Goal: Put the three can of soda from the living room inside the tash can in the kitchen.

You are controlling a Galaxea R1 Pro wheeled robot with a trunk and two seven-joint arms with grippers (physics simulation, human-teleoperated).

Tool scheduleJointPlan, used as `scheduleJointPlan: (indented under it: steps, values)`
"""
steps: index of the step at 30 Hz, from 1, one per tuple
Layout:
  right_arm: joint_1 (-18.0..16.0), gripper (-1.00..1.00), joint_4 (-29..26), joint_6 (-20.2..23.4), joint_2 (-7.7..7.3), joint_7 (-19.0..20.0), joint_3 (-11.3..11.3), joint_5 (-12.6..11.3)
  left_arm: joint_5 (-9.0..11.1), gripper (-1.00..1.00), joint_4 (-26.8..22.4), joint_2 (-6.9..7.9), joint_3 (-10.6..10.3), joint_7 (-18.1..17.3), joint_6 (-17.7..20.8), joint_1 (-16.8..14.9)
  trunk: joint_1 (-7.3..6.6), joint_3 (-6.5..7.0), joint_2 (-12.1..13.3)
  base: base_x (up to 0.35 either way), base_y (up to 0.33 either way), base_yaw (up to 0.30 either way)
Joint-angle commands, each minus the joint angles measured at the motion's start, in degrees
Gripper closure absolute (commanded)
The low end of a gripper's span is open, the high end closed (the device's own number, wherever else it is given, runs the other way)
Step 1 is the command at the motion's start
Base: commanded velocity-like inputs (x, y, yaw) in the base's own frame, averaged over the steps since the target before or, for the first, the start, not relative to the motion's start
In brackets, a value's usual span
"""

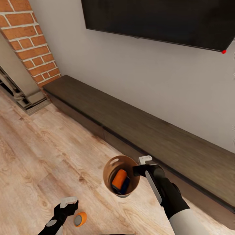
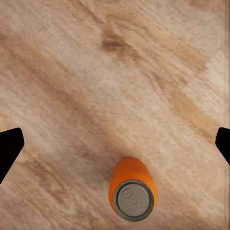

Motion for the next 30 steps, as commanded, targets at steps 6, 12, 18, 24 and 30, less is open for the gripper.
scheduleJointPlan:
  steps: [6, 12, 18, 24, 30]
  values:
    - [-0.01, 1.0, -0.01, -0.03, 0.01, 0.25, 0.02, -0.68, -0.01, -1.0, 0.0, -0.01, 0.0, 0.0, 0.0, -0.01, 0.0, 0.0, 0.0, -0.007, -0.044, 0.0]
    - [-0.01, 1.0, -0.01, -0.03, 0.01, 0.25, 0.01, -0.69, 0.02, -1.0, 0.0, 0.0, 0.0, 0.02, 0.0, 0.02, 0.44, -0.36, -0.8, -0.001, -0.004, 0.0]
    - [-0.01, 1.0, -0.01, -0.03, 0.01, 0.25, 0.01, -0.69, 0.0, -1.0, 0.0, -0.04, 0.0, 0.01, 0.0, -0.02, 1.75, -1.43, -3.21, 0.0, 0.0, 0.0]
    - [-0.01, 1.0, -0.01, -0.03, 0.01, 0.28, 0.0, -0.69, -0.02, -1.0, 0.0, -0.07, 0.0, 0.02, 0.0, -0.02, 3.07, -2.51, -5.62, 0.0, 0.0, 0.0]
    - [-0.01, 1.0, -0.01, -0.03, 0.01, 0.26, -0.01, -0.69, -0.04, -1.0, 0.0, -0.64, 0.0, 0.02, 0.0, 0.0, 3.29, -2.74, -6.02, 0.0, 0.0, 0.0]
